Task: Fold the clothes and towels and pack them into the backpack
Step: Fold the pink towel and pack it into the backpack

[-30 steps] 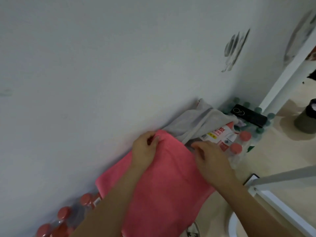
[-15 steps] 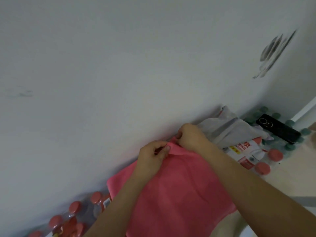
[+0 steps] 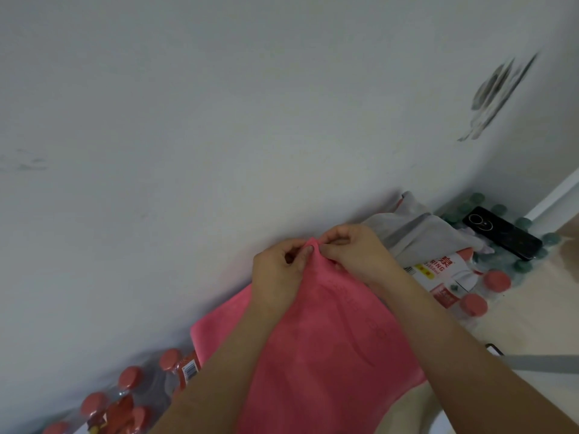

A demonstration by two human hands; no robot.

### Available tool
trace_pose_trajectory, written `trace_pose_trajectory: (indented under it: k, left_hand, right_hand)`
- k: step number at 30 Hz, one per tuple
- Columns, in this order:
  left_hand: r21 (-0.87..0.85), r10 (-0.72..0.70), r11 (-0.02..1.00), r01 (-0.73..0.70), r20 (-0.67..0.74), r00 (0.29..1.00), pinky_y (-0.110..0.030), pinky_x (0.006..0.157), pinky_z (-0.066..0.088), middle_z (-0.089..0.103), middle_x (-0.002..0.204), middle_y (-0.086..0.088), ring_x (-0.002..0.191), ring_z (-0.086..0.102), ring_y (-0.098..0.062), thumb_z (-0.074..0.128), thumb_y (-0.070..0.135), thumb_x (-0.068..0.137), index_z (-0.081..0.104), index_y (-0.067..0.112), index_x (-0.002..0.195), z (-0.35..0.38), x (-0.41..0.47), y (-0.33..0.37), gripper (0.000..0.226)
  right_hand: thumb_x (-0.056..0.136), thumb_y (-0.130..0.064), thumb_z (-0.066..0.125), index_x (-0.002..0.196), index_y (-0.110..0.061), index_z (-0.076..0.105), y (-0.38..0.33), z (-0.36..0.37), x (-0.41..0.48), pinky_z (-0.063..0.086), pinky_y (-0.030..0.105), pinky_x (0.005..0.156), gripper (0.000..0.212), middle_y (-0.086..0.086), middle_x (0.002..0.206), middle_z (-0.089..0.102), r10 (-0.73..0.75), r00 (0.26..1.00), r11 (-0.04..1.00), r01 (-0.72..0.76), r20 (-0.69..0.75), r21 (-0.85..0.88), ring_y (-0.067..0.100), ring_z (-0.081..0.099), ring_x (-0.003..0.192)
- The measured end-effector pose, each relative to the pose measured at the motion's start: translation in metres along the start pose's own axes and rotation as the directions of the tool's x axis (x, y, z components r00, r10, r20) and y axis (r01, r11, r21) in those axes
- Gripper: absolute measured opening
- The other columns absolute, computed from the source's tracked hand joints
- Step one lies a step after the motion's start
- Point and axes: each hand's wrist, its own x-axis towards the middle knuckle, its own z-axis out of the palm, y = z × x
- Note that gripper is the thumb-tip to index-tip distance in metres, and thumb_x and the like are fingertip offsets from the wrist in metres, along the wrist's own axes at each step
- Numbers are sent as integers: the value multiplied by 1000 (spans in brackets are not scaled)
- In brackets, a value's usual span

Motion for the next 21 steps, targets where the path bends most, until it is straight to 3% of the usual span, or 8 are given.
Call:
trace_pose_trajectory:
  k: [3, 7, 10, 13, 17, 19, 21]
  left_hand:
    - [23, 12, 1000, -11, -40, 999, -3, 65, 39, 59, 67, 27, 70, 56, 13, 68, 22, 85, 74, 23, 88, 2, -1, 0, 6]
    - [-2, 6, 1000, -6, -51, 999, -12, 66, 45, 63, 69, 21, 71, 59, 3, 68, 20, 84, 72, 24, 86, 3, -4, 3, 6]
    - [43, 17, 999, -15, -31, 999, -17, 68, 45, 62, 71, 20, 70, 58, 2, 67, 26, 85, 70, 25, 84, -1, -5, 6, 3]
    - [242, 27, 969, -57, 122, 992, -21, 63, 37, 60, 68, 16, 67, 55, -3, 64, 36, 85, 69, 23, 86, -22, -12, -5, 14]
    - [650, -141, 755, -85, 287, 948, -32, 67, 41, 70, 88, -3, 84, 64, -24, 56, 50, 80, 67, 20, 89, -77, -34, -49, 33]
    - [726, -223, 686, -49, 274, 936, -32, 71, 44, 70, 93, -3, 90, 64, -24, 55, 52, 80, 68, 22, 92, -105, -49, -70, 35]
    - [678, -182, 735, -20, 225, 957, -29, 71, 44, 69, 90, -1, 87, 64, -23, 54, 54, 80, 71, 23, 93, -127, -64, -82, 37]
  right_hand:
    - [85, -9, 65, 86, -7, 70, -1, 2, -2, 43, 15, 53, 6, -2, 66, 66, -19, 999, 999, 18, -34, -29, -1, 54, 52]
    - [81, -15, 74, 89, -10, 71, -1, 4, -7, 54, 21, 69, 10, 5, 81, 73, -54, 998, 998, 55, -37, 11, 11, 68, 72]
    - [79, -10, 74, 85, -14, 72, -3, 5, -7, 52, 18, 67, 7, 5, 81, 73, -76, 994, 997, 73, -82, -36, 11, 68, 73]
    - [80, -5, 70, 72, -21, 69, -6, 1, -5, 48, 15, 59, 18, -2, 71, 70, -107, 986, 992, 96, -131, -82, 1, 61, 59]
    - [82, 5, 64, 72, -17, 65, -11, -9, -4, 56, 28, 61, 25, 2, 71, 63, -56, 983, 996, 66, -172, 51, 9, 58, 58]
    - [83, 9, 61, 74, -16, 63, -15, -13, -3, 56, 25, 59, 26, 4, 70, 61, -69, 978, 994, 85, -198, 71, 12, 58, 59]
    - [82, 10, 61, 74, -17, 62, -18, -14, -3, 53, 29, 61, 28, 4, 68, 62, -120, 970, 992, 125, -212, 13, 13, 58, 58]
